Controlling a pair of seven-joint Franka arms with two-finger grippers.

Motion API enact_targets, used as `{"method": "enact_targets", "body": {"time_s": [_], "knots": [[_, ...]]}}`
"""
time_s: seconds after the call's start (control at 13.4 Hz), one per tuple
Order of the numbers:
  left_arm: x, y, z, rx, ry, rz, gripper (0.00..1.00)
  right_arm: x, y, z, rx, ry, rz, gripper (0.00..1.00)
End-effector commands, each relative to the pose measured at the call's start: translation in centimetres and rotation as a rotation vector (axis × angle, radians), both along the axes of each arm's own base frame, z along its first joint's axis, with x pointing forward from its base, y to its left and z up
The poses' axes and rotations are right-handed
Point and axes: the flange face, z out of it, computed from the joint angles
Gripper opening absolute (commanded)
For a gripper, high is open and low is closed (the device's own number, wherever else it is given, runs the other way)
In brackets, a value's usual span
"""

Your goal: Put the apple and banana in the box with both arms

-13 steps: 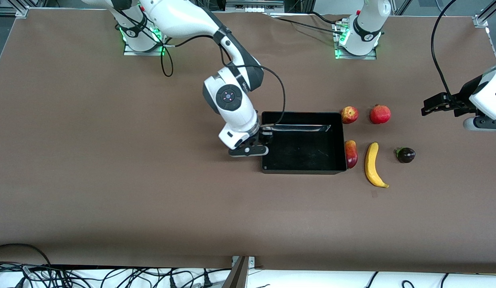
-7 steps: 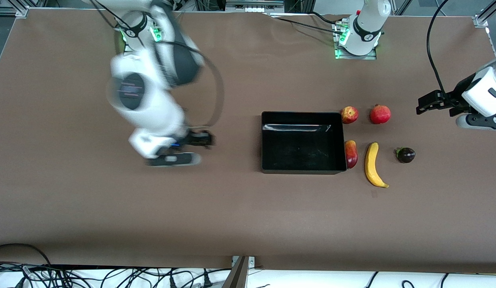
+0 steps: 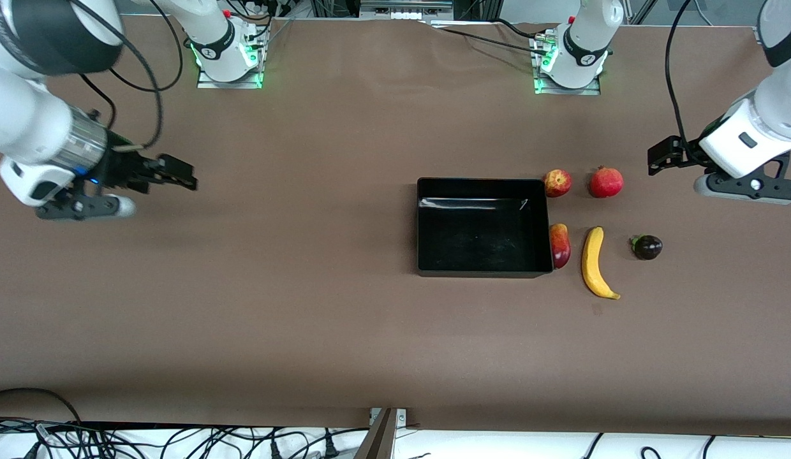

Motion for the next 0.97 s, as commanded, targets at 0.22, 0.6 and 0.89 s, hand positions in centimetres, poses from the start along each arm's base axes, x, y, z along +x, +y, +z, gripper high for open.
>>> {"method": "enact_targets", "body": {"time_s": [0.22,0.6,0.89], "knots": [[-1.6,-2.1,-4.1,0.019,0.098,-0.030,1.00,-2.3,-3.2,-0.3,-0.039,0.004,0.017,1.00],[-4.7,-2.7,-14.6,0.017,0.034,-0.058,1.00,-4.6,-4.1,0.2,-0.071,-0.039,0.039,1.00],[-11.2,-4.4,-23.5,0.020,0.011,-0.130,1.00,-4.8,-3.7,1.5,-0.100,-0.064,0.058,1.00]]}}
